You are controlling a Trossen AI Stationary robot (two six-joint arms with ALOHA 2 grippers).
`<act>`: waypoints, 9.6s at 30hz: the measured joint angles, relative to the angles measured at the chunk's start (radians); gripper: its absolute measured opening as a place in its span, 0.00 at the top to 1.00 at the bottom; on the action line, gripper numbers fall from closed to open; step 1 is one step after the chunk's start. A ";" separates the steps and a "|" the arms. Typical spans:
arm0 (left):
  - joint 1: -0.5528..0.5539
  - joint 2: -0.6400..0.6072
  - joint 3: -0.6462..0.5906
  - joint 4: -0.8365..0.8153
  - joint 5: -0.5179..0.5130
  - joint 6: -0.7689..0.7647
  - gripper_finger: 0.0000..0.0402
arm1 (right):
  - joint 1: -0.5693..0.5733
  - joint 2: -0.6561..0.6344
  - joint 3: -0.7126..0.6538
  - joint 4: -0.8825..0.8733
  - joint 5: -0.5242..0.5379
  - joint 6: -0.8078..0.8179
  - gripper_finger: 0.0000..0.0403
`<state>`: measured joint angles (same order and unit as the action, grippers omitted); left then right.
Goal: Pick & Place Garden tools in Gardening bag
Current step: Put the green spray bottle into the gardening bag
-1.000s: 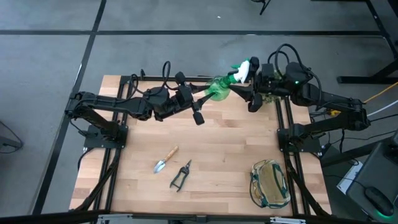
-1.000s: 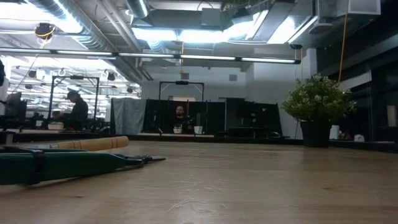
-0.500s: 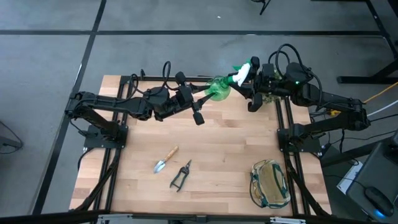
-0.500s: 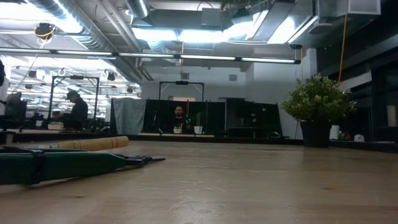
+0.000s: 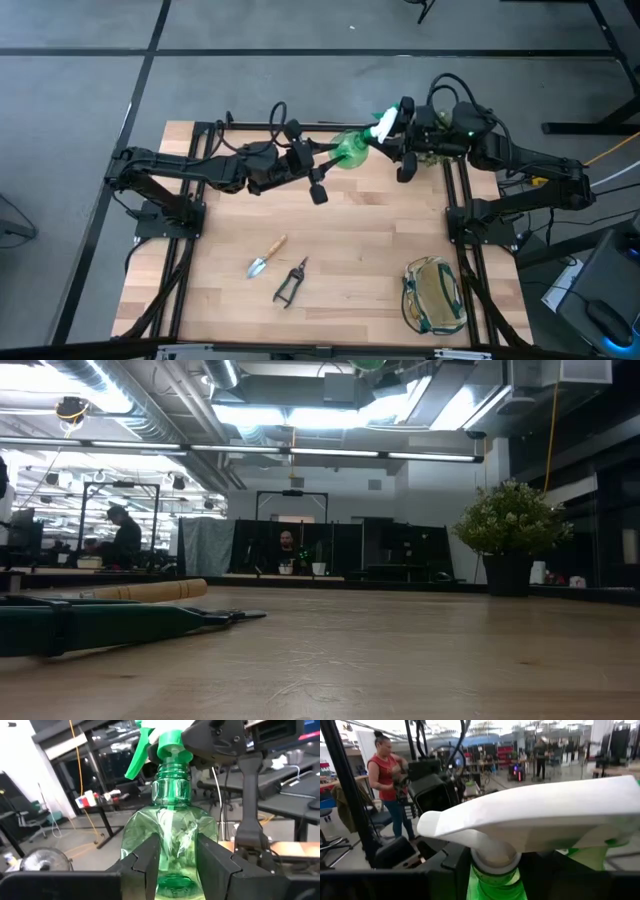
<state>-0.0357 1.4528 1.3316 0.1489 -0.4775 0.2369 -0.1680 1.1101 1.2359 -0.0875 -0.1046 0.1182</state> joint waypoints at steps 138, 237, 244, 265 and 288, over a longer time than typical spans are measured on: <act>-0.100 0.216 -0.566 0.284 0.367 -0.276 0.39 | 0.261 0.414 -0.510 0.371 -0.048 0.185 0.66; -0.058 0.438 -0.437 0.392 0.412 -0.302 0.63 | 0.301 0.355 -0.509 0.237 0.002 0.158 0.63; -0.054 0.439 -0.438 0.404 0.409 -0.306 0.63 | 0.307 0.368 -0.509 0.244 0.049 0.079 0.61; -0.054 0.440 -0.438 0.404 0.403 -0.319 0.62 | 0.303 0.408 -0.510 0.304 0.005 0.108 0.44; -0.054 0.440 -0.438 0.400 0.400 -0.321 0.62 | 0.313 0.258 -0.510 0.135 0.114 0.048 0.44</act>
<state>-0.0895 1.8927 0.8932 0.5487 -0.0776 -0.0845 0.1452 1.3682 0.7258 0.0472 0.0090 0.1658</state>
